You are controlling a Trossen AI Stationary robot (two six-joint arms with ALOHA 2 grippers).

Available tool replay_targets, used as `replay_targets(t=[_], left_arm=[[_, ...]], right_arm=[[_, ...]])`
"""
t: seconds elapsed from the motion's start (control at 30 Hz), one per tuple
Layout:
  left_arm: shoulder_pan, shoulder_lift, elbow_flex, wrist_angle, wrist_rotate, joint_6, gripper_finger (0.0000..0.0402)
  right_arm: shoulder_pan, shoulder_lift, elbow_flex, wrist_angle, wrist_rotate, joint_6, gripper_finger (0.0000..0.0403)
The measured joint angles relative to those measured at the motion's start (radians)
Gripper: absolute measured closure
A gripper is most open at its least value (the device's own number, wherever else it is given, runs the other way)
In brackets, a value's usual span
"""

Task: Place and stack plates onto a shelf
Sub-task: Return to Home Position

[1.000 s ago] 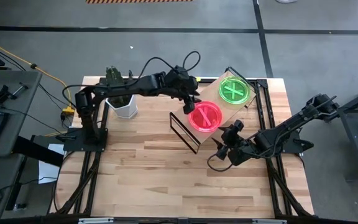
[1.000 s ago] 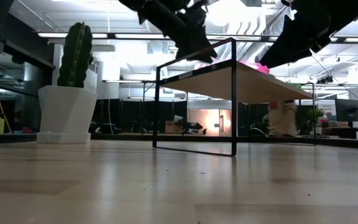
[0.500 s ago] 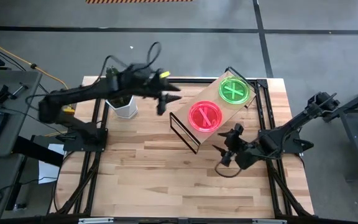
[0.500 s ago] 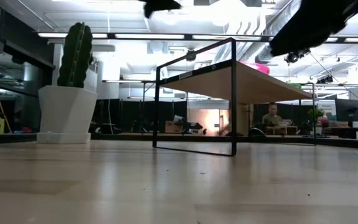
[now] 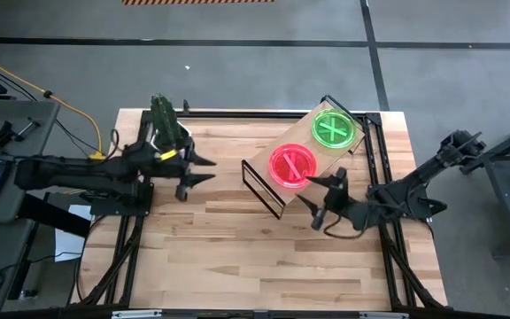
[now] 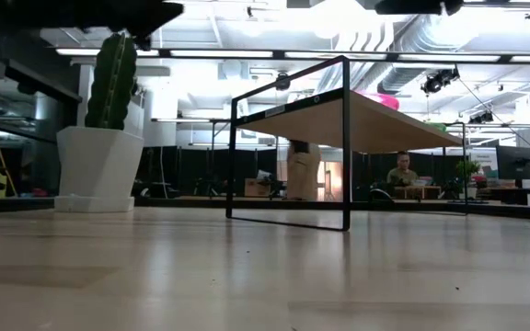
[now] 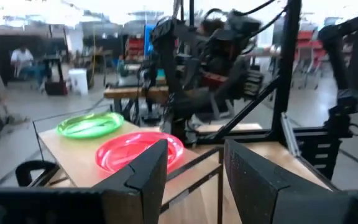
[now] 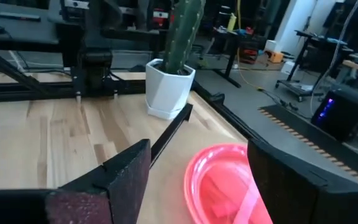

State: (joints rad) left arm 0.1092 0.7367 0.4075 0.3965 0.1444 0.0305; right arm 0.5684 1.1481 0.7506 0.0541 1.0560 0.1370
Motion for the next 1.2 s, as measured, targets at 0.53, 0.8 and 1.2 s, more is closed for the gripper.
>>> replay_targets(t=[0.53, 0.8, 1.2], left_arm=[[-0.134, -0.223, -0.200, -0.099, -0.137, -0.004, 0.0382], [-0.275, -0.266, -0.363, 0.069, -0.253, -0.012, 0.0400], [-0.283, -0.381, -0.397, -0.097, -0.200, 0.024, 0.0401]], right_arm=[[-0.082, -0.182, 0.000, -0.151, -0.148, 0.067, 0.0378], [-0.068, -0.271, 0.000, -0.350, -0.150, 0.202, 0.0395], [-0.068, -0.402, -0.018, -0.608, -0.208, 0.331, 0.0402]])
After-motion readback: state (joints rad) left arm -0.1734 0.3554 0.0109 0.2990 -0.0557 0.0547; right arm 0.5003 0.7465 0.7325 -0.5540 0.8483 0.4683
